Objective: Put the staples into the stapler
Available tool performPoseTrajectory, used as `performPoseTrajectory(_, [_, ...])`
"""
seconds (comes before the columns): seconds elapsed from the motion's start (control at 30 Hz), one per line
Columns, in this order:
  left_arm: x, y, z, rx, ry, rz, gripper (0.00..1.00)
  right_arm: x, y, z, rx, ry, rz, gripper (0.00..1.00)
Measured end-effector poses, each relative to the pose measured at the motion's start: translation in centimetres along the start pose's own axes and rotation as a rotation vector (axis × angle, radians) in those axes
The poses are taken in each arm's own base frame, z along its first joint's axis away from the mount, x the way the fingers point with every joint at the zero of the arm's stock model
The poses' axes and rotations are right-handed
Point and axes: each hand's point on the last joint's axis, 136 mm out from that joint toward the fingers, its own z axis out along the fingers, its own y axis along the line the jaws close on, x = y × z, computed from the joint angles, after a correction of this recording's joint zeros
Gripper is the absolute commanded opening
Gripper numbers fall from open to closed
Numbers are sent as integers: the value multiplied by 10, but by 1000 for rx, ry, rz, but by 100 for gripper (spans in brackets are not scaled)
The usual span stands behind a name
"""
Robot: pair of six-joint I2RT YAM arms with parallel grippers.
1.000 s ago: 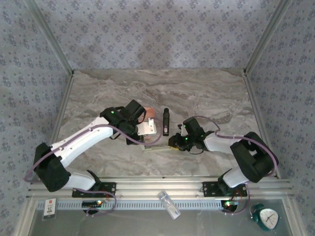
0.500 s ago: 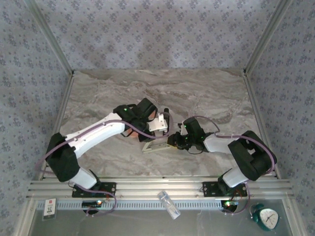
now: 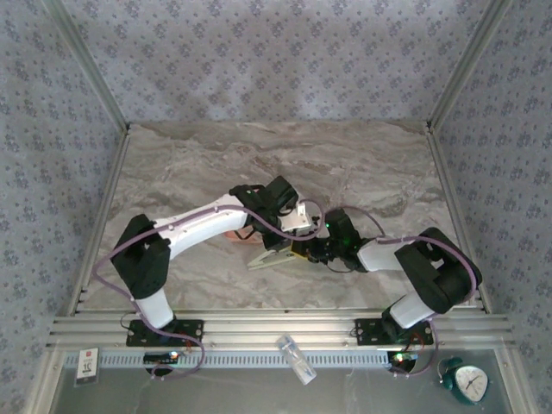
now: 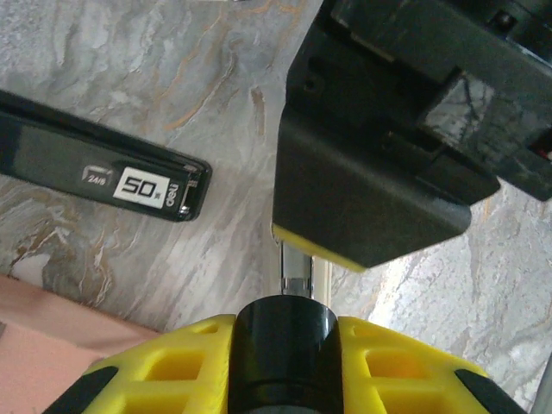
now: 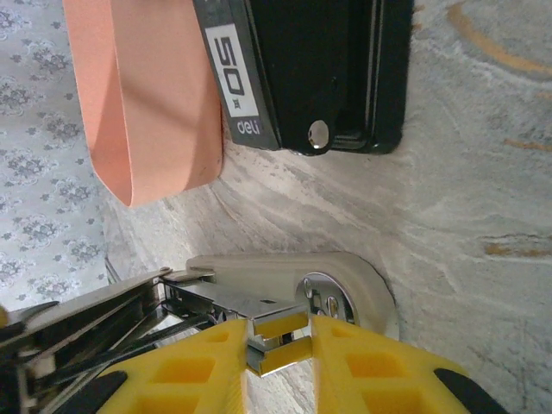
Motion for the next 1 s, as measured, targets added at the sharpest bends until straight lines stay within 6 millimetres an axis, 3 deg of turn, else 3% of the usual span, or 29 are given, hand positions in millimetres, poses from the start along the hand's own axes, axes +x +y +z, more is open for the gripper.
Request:
performPoseTrajectory(0.27, [-3, -3, 22, 24, 20, 10, 19, 3, -2, -1, -16, -4, 6, 27])
performPoseTrajectory(0.53, [-9, -10, 24, 46, 9, 21, 18, 6, -10, -10, -10, -16, 23, 34])
performPoseTrajectory(0.6, [-12, -11, 24, 52, 2, 25, 18, 7, -12, -15, 1, -23, 29, 41])
performPoseTrajectory(0.87, [-4, -11, 40, 58, 48, 21, 19, 12, -22, -51, 25, -64, 62, 44])
performPoseTrajectory(1.0, [-3, -12, 43, 57, 60, 24, 28, 5, -22, -73, 35, -119, 68, 45])
